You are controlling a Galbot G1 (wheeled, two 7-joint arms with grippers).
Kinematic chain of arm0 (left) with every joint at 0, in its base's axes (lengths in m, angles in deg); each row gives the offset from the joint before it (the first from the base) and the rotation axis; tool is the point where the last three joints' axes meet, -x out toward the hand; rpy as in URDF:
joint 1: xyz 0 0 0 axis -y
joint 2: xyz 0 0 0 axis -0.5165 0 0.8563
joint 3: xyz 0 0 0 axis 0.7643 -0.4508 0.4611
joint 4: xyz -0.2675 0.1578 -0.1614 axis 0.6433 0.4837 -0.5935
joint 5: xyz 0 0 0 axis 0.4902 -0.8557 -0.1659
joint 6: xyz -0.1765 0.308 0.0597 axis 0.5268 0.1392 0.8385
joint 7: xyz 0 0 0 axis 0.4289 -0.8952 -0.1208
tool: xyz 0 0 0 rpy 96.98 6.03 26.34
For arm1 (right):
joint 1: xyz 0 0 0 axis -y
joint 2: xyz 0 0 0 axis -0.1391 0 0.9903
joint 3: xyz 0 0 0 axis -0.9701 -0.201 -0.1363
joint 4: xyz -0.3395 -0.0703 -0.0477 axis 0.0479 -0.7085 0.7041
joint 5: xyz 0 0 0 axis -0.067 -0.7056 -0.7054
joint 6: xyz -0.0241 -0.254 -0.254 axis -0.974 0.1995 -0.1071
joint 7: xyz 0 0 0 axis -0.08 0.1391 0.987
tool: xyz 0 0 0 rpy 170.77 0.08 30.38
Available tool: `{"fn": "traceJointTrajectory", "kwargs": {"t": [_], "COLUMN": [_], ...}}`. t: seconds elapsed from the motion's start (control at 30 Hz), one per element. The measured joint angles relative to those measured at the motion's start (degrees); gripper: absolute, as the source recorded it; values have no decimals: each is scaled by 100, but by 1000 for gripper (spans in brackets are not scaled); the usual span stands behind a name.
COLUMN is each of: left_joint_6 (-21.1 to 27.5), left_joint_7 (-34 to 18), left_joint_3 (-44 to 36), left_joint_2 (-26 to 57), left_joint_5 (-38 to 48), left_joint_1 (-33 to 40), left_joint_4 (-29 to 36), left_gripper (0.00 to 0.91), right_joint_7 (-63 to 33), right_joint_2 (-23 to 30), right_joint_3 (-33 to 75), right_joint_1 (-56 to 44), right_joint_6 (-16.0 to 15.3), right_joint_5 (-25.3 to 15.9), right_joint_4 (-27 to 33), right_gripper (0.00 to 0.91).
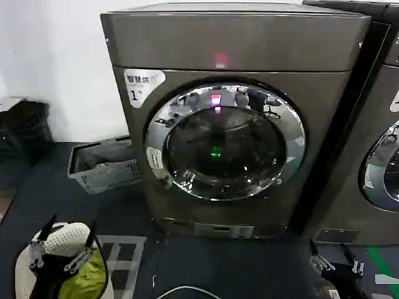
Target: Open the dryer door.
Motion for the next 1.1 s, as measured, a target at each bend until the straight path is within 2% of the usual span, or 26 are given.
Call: {"fn": "traceJointTrajectory", "kwargs": {"t": [0.17,0.47,0.73,1.1], "left_joint_6": [23,59,2,-1], "left_joint_7": [3,12,15,78], "left_joint_3": [-81,-240,-197,-197], "left_joint_2": [31,79,22,-100], "left_joint_5": [-3,-68,-165,-246], "left_joint_1": [7,-56,-130,-215], "left_joint_4": [30,190,277,398], "left_gripper": [907,907,907,907], "right_joint_7": [337,603,634,644], "right_joint_2": [-459,-1631,-2323,-2707], "right_joint_3": [-375,-1216,-2018,-3204], "right_joint_1": [236,1170,2333,3912], "right_joint_6": [457,877,885,924], "right_joint_5": [-7,221,463,619], "right_joint_4": [158,517,1034,1690], "right_gripper": [907,907,907,907]}}
